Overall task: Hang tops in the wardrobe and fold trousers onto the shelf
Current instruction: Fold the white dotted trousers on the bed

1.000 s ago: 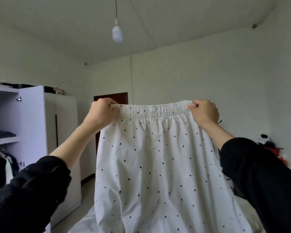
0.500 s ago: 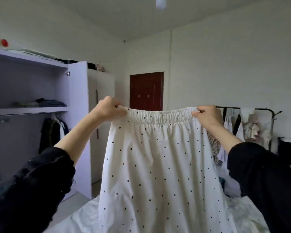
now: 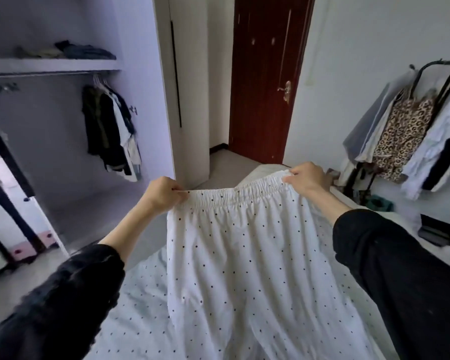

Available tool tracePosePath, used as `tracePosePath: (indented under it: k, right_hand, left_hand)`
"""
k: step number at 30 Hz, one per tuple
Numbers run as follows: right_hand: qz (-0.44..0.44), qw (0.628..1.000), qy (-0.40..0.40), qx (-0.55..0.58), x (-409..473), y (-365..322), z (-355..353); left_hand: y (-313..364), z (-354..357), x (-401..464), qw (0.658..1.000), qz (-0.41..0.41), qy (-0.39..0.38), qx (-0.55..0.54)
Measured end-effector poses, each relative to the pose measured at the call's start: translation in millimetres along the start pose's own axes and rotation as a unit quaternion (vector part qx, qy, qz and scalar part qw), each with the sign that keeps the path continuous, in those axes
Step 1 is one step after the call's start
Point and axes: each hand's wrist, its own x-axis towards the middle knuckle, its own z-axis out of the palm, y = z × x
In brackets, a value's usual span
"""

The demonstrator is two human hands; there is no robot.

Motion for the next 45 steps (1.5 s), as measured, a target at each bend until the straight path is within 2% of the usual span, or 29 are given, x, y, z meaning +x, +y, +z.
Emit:
tracePosePath:
  k: [4,6,7,11,13,16,20,24,30,34,36,39,43,45]
  right_hand:
    - [0.024,0.998,0.025,-0.05,46,-16,99]
    - [0.028,0.998,0.003,-0.064,55,-12,149]
    - [0.02,0.998,-0.023,-0.062,51,-8,166]
    - [0.038,0.979,-0.187,-0.075,14,33,258]
    - [0.045,0.968,-0.237,-0.071,-16,53,281]
    - [0.073,0.961,-0.263,-0.039,-75,82,305]
    - [0.09,0.952,-0.29,-0.027,-168,126,319]
    - [0.081,0.954,-0.286,-0.034,-243,174,316]
    - [0.069,0.919,-0.369,-0.126,-336,253,306]
    - [0.087,0.912,-0.391,-0.087,-401,304,299]
    - [0.073,0.917,-0.363,-0.149,-430,322,289]
    - [0.077,0.923,-0.335,-0.17,-464,340,272]
    - [0.116,0.923,-0.353,-0.104,-496,353,253]
    - [0.122,0.925,-0.344,-0.105,-515,352,240]
  left_hand:
    - [-41,59,83,0.995,-0.029,0.034,0.087]
    - [-67,98,111,0.995,-0.033,0.029,0.089]
    - [-78,114,116,0.996,-0.034,0.009,0.081]
    - [-142,203,113,0.986,-0.064,-0.148,0.052]
    - [-163,231,94,0.979,-0.073,-0.185,0.044]
    - [-190,271,45,0.967,-0.097,-0.235,0.009]
    - [-206,313,-59,0.955,-0.135,-0.264,-0.016]
    - [-206,340,-153,0.962,-0.087,-0.253,0.043]
    - [-178,367,-252,0.971,-0.041,-0.228,0.063]
    - [-164,404,-332,0.958,-0.074,-0.277,0.014]
    - [-157,419,-364,0.943,-0.125,-0.307,-0.042]
    - [-144,434,-386,0.928,-0.233,-0.269,-0.107]
    - [-136,435,-392,0.927,-0.265,-0.246,-0.101]
    - [-135,429,-406,0.924,-0.281,-0.242,-0.093]
